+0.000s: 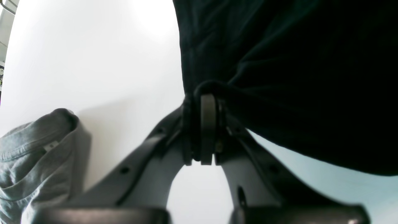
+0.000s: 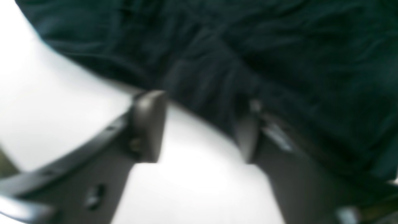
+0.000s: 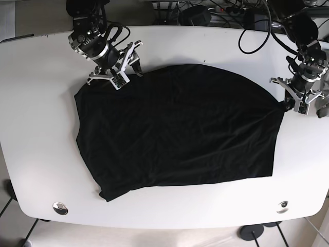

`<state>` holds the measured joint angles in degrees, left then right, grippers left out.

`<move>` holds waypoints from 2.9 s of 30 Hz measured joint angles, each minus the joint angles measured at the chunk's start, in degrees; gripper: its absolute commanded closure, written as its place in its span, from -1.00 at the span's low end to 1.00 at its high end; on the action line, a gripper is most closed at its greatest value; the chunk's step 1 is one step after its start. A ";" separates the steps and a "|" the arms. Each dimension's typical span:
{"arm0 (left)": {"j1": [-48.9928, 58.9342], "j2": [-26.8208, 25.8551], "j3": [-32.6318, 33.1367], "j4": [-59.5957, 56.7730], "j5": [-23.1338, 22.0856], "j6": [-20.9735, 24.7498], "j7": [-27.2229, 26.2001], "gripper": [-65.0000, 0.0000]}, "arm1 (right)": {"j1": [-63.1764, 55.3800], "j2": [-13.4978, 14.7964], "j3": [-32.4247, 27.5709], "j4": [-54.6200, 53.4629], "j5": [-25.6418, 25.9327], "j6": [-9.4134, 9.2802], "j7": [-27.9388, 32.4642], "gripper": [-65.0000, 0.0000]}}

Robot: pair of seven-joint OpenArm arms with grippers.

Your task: Fold the T-shirt properly

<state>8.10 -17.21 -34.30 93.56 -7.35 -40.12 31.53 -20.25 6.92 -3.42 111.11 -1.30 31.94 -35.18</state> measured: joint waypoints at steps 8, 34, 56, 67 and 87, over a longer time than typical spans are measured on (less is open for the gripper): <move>-0.15 -0.15 0.61 0.00 -0.04 0.00 -0.07 1.00 | 6.82 2.43 -13.16 -7.17 -3.04 0.50 0.00 -0.26; -0.02 -0.13 0.61 0.00 -0.04 0.00 -0.07 1.00 | 5.49 0.87 -14.99 -4.55 -2.97 0.07 1.49 0.94; -0.04 -0.81 0.61 -0.11 -0.02 -0.02 -0.24 1.00 | -26.36 1.77 19.82 3.52 29.83 1.57 5.97 0.93; 0.02 -2.64 0.46 -0.15 -0.24 -0.02 -0.26 1.00 | -29.68 1.20 24.57 3.30 43.80 1.70 5.51 -0.52; 0.44 -2.34 0.28 -0.15 -0.24 -0.02 -0.28 1.00 | -14.10 -1.64 19.80 -17.07 50.45 -0.57 3.87 -0.13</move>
<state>8.54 -19.55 -34.02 93.41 -7.60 -40.14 31.24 -34.35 5.28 16.38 94.04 49.15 31.38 -31.31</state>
